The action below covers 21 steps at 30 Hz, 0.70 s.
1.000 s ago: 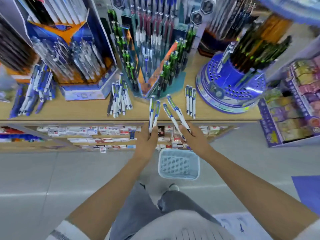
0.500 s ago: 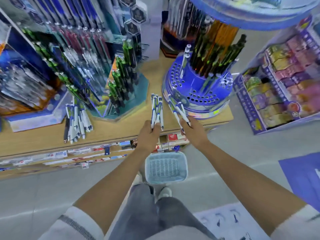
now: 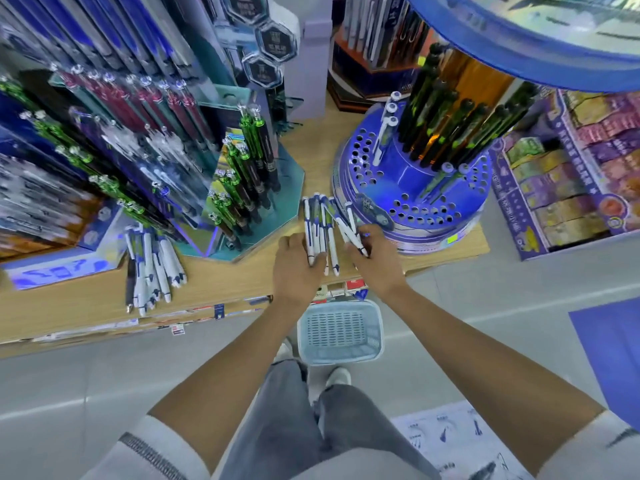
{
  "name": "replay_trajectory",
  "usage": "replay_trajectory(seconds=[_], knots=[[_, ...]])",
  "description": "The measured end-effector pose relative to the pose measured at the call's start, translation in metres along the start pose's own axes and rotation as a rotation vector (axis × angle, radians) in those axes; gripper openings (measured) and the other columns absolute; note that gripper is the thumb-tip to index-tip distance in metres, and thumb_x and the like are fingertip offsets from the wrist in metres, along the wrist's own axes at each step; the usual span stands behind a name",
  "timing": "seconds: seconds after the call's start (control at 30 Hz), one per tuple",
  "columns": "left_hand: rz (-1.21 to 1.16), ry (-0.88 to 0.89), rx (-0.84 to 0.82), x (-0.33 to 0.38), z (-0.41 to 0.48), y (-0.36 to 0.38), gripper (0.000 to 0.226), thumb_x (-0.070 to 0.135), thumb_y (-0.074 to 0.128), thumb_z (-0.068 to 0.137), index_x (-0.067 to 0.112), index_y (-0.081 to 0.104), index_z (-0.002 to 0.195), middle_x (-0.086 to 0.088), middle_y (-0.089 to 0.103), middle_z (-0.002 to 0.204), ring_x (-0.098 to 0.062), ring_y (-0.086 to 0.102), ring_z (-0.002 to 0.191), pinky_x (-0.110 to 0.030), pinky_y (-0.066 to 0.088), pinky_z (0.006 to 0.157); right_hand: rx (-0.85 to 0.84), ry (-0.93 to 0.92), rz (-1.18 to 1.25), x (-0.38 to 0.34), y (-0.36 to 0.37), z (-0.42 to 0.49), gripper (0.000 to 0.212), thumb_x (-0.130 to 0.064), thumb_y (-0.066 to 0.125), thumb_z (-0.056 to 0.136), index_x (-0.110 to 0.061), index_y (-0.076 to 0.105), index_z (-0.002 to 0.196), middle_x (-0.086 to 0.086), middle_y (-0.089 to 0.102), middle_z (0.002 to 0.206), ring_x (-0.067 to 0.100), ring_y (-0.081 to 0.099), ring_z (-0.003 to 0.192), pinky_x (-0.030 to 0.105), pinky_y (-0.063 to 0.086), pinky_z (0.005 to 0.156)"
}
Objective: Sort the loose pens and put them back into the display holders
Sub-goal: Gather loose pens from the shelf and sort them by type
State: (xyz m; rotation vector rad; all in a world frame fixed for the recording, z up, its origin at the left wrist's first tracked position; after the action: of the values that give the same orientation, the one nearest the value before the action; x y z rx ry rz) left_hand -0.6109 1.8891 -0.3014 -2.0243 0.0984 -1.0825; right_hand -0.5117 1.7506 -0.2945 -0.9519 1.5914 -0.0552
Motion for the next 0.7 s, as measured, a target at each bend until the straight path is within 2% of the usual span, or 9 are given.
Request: replay_trajectory(seconds=[0.13, 0.2, 0.27, 0.4, 0.47, 0.5, 0.57, 0.63, 0.7], knots=[[0.033, 0.068, 0.044, 0.005, -0.005, -0.008, 0.058, 0.018, 0.063, 0.087, 0.013, 0.04, 0.14, -0.017, 0.042, 0.13, -0.03, 0.042, 0.118, -0.035, 0.041, 0.09, 0.022, -0.068, 0.034, -0.008, 0.002, -0.005, 0.035, -0.01, 0.067, 0.087, -0.013, 0.046, 0.116, -0.016, 0.053, 0.071, -0.007, 0.052, 0.057, 0.008, 0.039, 0.054], [0.134, 0.128, 0.02, 0.007, -0.006, -0.006, 0.058, 0.022, 0.063, 0.088, 0.016, 0.04, 0.142, -0.016, 0.038, 0.13, -0.03, 0.039, 0.122, -0.037, 0.04, 0.096, 0.053, -0.085, 0.012, -0.01, 0.003, -0.003, 0.035, -0.01, 0.07, 0.085, -0.013, 0.049, 0.112, -0.014, 0.05, 0.071, -0.002, 0.05, 0.057, 0.01, 0.039, 0.055], [0.206, 0.17, 0.02, 0.005, -0.005, -0.005, 0.059, 0.026, 0.063, 0.087, 0.014, 0.043, 0.141, -0.016, 0.038, 0.13, -0.032, 0.038, 0.123, -0.039, 0.039, 0.1, 0.063, -0.122, -0.021, -0.015, 0.009, 0.0, 0.037, -0.011, 0.073, 0.082, -0.014, 0.052, 0.112, -0.008, 0.05, 0.079, 0.002, 0.047, 0.063, 0.017, 0.04, 0.063], [0.225, 0.249, 0.024, 0.002, -0.008, -0.004, 0.065, 0.024, 0.062, 0.086, 0.011, 0.038, 0.145, -0.016, 0.043, 0.133, -0.035, 0.037, 0.123, -0.043, 0.034, 0.103, 0.028, -0.225, -0.183, -0.024, 0.025, -0.001, 0.053, -0.017, 0.072, 0.083, -0.011, 0.05, 0.131, 0.008, 0.047, 0.129, 0.019, 0.052, 0.111, 0.028, 0.042, 0.094], [0.241, 0.302, -0.006, 0.004, -0.013, -0.002, 0.065, 0.027, 0.059, 0.09, 0.011, 0.034, 0.148, -0.012, 0.041, 0.141, -0.033, 0.034, 0.126, -0.042, 0.031, 0.106, -0.001, -0.249, -0.231, -0.025, 0.03, -0.002, 0.058, -0.019, 0.07, 0.085, -0.009, 0.046, 0.138, 0.01, 0.04, 0.144, 0.021, 0.039, 0.133, 0.027, 0.03, 0.11], [0.243, 0.316, -0.025, 0.004, -0.015, -0.001, 0.066, 0.028, 0.057, 0.091, 0.012, 0.031, 0.149, -0.011, 0.038, 0.146, -0.032, 0.033, 0.128, -0.041, 0.03, 0.108, -0.031, -0.251, -0.249, -0.024, 0.033, -0.003, 0.06, -0.018, 0.069, 0.086, -0.009, 0.045, 0.14, 0.009, 0.037, 0.149, 0.021, 0.033, 0.139, 0.023, 0.022, 0.113], [0.233, 0.333, -0.049, 0.001, -0.019, -0.001, 0.064, 0.029, 0.054, 0.093, 0.011, 0.03, 0.149, -0.009, 0.033, 0.151, -0.03, 0.03, 0.132, -0.041, 0.027, 0.111, -0.064, -0.256, -0.255, -0.024, 0.036, -0.006, 0.063, -0.016, 0.069, 0.085, -0.01, 0.042, 0.142, 0.008, 0.032, 0.153, 0.019, 0.026, 0.142, 0.018, 0.014, 0.112], [0.191, 0.363, -0.048, 0.001, -0.026, -0.007, 0.057, 0.029, 0.051, 0.094, 0.009, 0.037, 0.145, -0.011, 0.037, 0.149, -0.031, 0.034, 0.131, -0.041, 0.028, 0.111, -0.029, -0.282, -0.234, -0.03, 0.029, -0.011, 0.061, -0.015, 0.068, 0.084, -0.013, 0.044, 0.141, 0.008, 0.033, 0.151, 0.019, 0.028, 0.141, 0.022, 0.021, 0.113], [0.116, 0.394, -0.009, 0.001, -0.039, -0.023, 0.052, 0.033, 0.044, 0.09, 0.009, 0.05, 0.135, -0.011, 0.05, 0.137, -0.031, 0.044, 0.122, -0.039, 0.035, 0.106, 0.03, -0.335, -0.199, -0.043, 0.021, -0.02, 0.055, -0.014, 0.067, 0.085, -0.013, 0.047, 0.137, 0.008, 0.039, 0.145, 0.019, 0.035, 0.136, 0.027, 0.029, 0.111]])
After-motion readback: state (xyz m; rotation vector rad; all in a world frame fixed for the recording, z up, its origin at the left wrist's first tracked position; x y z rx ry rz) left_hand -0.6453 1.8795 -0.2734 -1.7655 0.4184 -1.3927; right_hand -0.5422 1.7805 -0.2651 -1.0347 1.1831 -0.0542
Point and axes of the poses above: each hand's wrist, its own z-axis towards the middle knuckle, its own y-axis out of the palm, x = y × z, the point moved 10 cm from there along z, towards the middle knuckle
